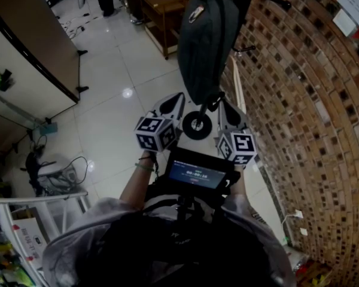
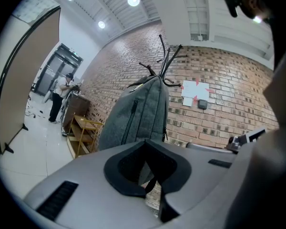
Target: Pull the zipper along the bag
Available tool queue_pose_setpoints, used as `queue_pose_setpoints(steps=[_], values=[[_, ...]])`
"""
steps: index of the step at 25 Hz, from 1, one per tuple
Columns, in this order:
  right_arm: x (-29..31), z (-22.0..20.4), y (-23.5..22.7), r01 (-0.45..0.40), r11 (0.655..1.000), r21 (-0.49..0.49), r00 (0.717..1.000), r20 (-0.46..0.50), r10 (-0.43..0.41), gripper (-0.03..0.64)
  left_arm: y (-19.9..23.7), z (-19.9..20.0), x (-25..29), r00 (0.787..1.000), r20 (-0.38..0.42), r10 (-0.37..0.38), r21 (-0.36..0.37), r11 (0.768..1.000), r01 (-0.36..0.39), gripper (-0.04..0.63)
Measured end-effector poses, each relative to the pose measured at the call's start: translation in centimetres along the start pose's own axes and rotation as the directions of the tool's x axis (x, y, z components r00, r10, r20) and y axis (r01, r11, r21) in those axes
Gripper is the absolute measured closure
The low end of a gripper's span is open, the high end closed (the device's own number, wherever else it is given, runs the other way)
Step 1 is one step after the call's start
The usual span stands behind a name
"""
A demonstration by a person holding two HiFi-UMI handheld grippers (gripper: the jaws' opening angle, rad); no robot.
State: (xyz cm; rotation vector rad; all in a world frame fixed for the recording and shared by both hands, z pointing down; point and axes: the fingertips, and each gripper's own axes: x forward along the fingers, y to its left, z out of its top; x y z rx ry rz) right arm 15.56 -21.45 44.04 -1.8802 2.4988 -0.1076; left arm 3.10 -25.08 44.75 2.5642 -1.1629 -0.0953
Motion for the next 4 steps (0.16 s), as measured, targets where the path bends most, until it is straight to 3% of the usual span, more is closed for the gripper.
queue_pose_setpoints(steps=[4], values=[[0.06, -0.08, -0.02, -0.003, 1.0, -0.006, 1.0, 0.0, 0.003, 0.609, 0.08, 0.01, -0.09, 1.0, 0.0, 0.002, -0.002, 1.0, -0.002, 0.588]])
